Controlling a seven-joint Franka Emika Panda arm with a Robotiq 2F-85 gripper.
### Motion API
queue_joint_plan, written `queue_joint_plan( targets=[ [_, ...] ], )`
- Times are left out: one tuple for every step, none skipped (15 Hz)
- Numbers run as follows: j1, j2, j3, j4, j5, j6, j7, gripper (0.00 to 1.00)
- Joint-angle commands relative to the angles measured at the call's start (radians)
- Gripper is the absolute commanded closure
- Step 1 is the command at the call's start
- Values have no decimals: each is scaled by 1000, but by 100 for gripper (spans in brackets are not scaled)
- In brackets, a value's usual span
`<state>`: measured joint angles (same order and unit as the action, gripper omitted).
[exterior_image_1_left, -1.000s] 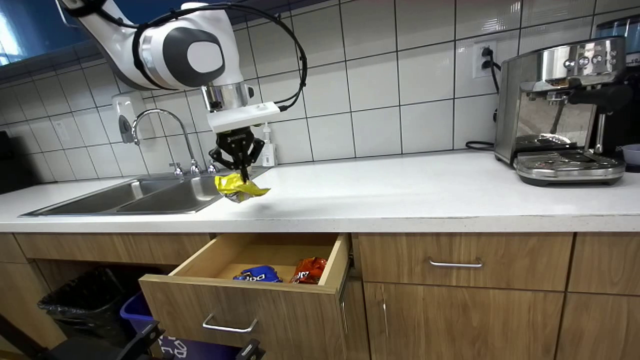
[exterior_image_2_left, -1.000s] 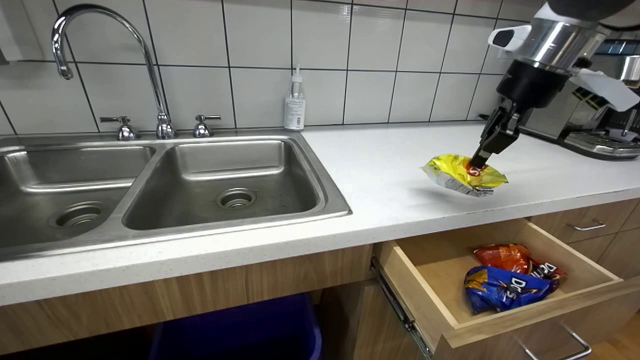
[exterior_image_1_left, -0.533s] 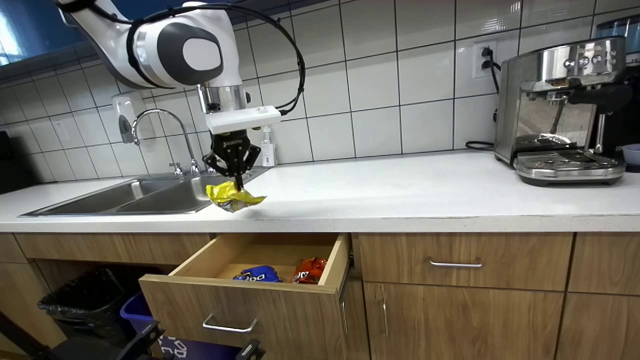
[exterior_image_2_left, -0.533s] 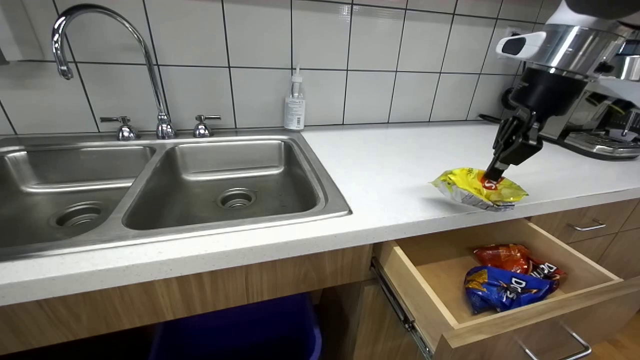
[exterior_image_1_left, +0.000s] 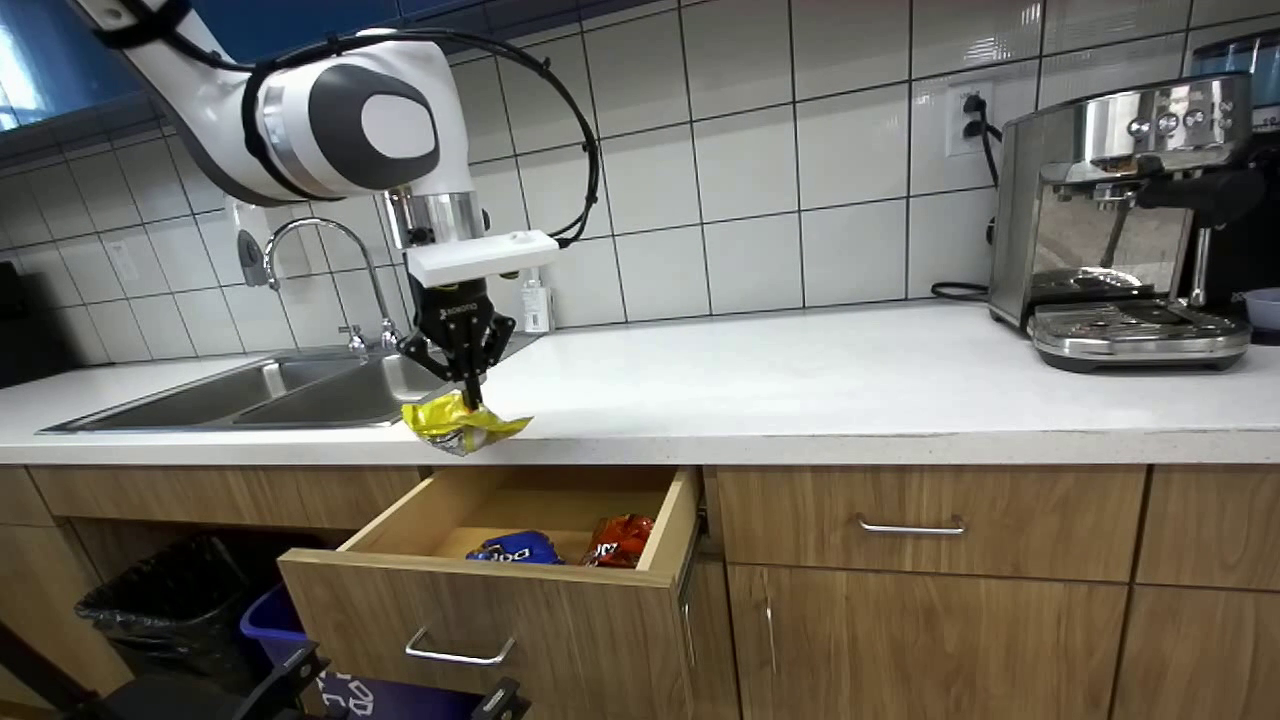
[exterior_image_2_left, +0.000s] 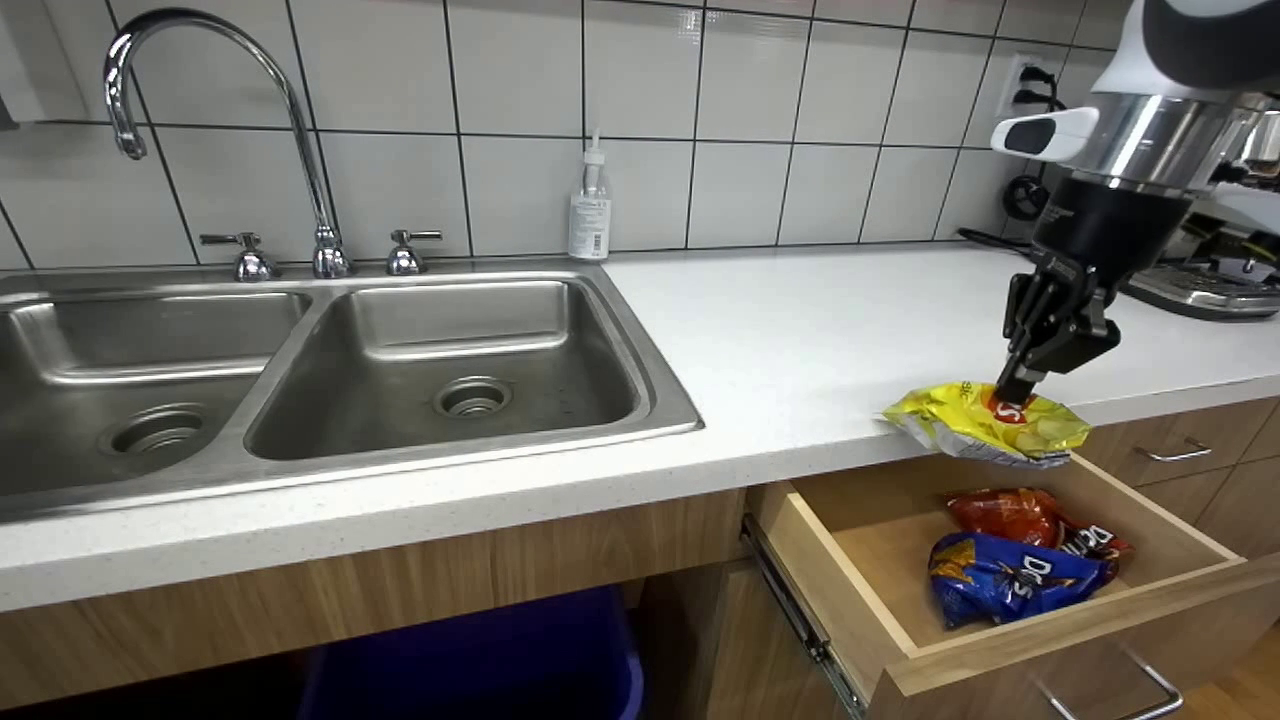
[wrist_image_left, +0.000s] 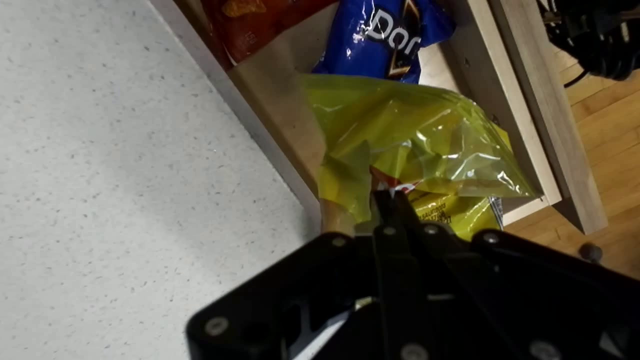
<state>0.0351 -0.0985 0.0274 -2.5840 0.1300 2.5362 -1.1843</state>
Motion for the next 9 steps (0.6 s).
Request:
queue_joint_plan(
  targets=[
    [16, -28, -8, -34, -50, 4, -14, 100],
    [17, -28, -7, -40, -64, 7, -13, 100],
    [19, -27, -5, -46, -78, 12, -10, 100],
    [20, -27, -5, -51, -91, 16, -9, 100],
    [22, -24, -5, -56, -104, 22, -4, 100],
    [23, -21, -4, -61, -116, 28, 1, 100],
    [23, -18, -4, -65, -128, 35, 4, 100],
    [24, -17, -4, -68, -133, 32, 4, 100],
    [26, -21, -4, -75, -134, 29, -2, 100]
  ],
)
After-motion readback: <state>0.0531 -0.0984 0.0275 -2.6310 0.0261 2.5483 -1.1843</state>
